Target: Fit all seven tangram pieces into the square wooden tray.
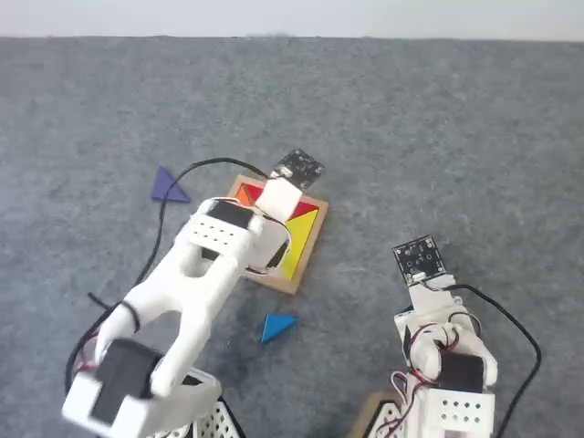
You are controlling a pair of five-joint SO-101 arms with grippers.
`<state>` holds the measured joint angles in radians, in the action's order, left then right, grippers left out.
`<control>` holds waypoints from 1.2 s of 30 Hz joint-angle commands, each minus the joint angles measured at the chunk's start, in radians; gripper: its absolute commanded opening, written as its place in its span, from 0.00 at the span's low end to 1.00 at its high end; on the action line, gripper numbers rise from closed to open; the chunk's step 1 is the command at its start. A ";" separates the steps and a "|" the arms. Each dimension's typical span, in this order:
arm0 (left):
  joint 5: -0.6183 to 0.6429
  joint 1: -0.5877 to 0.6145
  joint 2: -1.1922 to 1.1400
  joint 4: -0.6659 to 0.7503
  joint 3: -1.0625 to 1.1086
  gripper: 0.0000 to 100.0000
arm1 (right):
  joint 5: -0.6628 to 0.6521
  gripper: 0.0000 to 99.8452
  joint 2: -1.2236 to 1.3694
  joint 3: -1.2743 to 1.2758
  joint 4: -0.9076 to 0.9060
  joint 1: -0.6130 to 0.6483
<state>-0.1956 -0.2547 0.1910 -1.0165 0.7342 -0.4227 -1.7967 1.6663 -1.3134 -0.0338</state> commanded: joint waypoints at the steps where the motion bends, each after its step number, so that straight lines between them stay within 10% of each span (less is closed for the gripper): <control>1: 0.015 -0.002 0.184 -0.084 0.021 0.07 | -0.008 0.01 -0.016 0.017 -0.002 0.004; 9: -0.054 -0.123 0.450 -0.181 0.257 0.16 | -0.008 0.01 -0.016 0.017 -0.002 0.004; 36: -0.167 -0.311 0.146 -0.150 0.248 0.20 | -0.008 0.01 -0.016 0.017 -0.002 0.004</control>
<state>-0.3521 -0.5616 0.3291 -1.1822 0.9920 -0.4227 -1.7967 1.6663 -1.3134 -0.0338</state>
